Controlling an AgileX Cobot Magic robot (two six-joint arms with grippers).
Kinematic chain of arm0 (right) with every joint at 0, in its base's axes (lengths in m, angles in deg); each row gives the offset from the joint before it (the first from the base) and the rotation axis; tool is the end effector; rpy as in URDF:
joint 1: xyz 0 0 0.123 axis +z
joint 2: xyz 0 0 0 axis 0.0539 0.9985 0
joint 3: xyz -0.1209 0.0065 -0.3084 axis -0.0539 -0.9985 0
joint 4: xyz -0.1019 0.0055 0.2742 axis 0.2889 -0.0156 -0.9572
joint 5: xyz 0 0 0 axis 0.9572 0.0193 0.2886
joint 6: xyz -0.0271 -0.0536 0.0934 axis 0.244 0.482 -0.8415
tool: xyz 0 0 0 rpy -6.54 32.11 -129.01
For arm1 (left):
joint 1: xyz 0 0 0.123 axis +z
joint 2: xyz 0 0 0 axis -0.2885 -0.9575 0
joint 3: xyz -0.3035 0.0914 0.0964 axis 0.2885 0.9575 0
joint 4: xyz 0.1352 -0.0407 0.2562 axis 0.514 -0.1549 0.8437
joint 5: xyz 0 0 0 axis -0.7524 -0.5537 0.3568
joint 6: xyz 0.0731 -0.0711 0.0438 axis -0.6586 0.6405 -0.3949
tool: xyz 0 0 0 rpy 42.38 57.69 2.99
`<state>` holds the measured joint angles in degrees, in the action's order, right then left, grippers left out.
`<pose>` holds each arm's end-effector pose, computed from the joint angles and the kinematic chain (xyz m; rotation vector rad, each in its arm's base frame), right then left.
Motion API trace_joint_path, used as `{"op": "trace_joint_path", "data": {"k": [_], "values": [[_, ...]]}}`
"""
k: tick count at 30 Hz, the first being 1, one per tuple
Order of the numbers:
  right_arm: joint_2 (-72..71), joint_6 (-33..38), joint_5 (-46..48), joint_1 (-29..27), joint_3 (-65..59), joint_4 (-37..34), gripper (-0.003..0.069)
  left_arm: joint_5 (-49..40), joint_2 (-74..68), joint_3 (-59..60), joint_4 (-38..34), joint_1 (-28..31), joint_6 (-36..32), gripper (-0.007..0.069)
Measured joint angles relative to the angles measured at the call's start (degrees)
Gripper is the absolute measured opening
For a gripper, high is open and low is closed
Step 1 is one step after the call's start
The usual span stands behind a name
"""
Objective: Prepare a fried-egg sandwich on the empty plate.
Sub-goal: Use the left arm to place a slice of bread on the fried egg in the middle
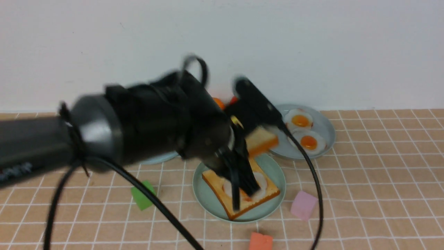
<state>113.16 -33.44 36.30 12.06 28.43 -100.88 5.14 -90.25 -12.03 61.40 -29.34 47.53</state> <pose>0.1010 0.0424 0.4085 -0.3597 2.2930 0.3295 0.3218 -0.3039 0.2660 1.1906 2.1759 0.0104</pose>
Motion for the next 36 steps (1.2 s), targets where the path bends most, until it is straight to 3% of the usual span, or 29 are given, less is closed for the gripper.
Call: {"op": "trace_joint_path", "data": {"k": [12, 32, 36], "values": [[-8.1, -0.1, 2.1, 0.0, 0.0, 0.8, 0.0232, 1.8, -4.4, 0.2, 0.6, -1.0, 0.0, 0.0027], [-8.7, -1.6, 4.2, 0.0, 0.0, 0.8, 0.0231, 2.1, -10.2, 0.2, 0.5, -1.0, 0.0, 0.0027], [-8.7, -1.6, 4.2, 0.0, 0.0, 0.8, 0.0227, 2.1, -10.2, 0.2, 0.1, -1.0, 0.0, 0.0066]]}}
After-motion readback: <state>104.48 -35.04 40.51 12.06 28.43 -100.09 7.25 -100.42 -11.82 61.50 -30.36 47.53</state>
